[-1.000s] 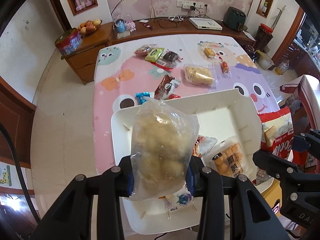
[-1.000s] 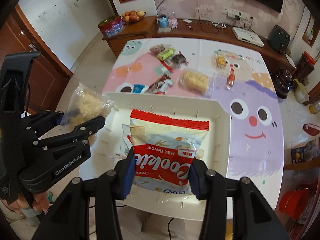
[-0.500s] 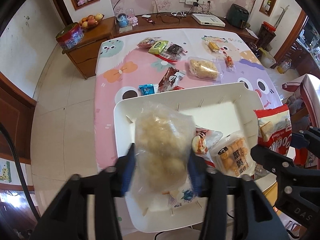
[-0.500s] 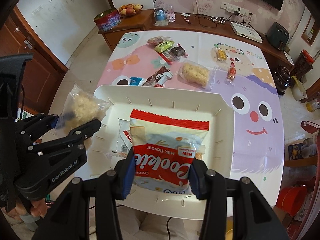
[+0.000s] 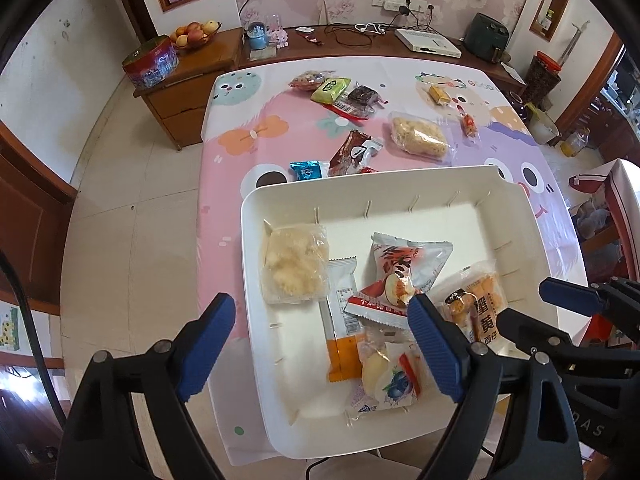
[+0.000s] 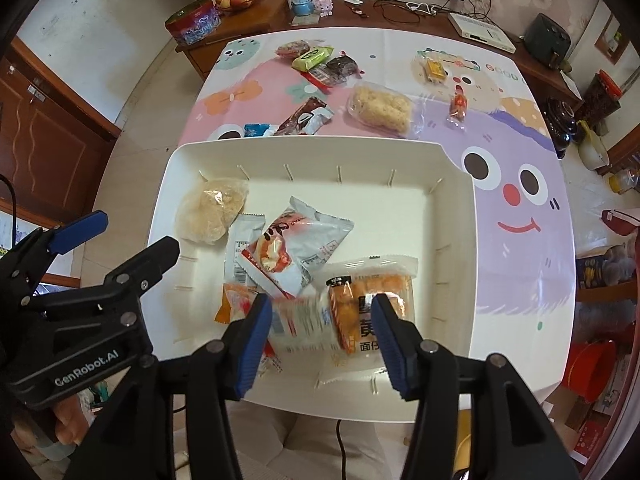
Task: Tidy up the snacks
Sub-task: 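Move both open grippers back over the snacks on the table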
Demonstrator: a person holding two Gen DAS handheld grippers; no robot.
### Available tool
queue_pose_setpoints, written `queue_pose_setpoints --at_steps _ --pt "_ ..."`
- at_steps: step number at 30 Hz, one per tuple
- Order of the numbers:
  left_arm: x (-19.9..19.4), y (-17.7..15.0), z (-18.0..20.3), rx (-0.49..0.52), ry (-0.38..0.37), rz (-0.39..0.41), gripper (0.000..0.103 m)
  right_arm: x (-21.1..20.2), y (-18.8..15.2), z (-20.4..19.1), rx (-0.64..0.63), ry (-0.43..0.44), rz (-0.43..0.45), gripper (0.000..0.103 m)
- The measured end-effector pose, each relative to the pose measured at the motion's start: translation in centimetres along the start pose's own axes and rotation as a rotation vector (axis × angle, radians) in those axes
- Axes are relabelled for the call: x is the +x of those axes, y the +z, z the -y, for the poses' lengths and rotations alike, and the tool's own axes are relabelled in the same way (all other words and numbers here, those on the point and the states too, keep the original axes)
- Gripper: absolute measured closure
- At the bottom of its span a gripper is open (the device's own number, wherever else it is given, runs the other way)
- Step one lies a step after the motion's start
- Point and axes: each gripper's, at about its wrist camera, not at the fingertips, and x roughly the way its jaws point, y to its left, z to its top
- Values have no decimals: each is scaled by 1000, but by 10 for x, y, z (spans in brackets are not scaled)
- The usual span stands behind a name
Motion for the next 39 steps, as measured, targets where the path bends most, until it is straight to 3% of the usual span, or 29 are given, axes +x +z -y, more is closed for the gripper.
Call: queue_pose_setpoints --at_steps 27,39 --pt "8 7 8 5 -1 -7 16 -6 2 2 -1 5 8 51" --pt "12 46 -4 -6 39 9 16 -14 45 15 -50 38 79 47"
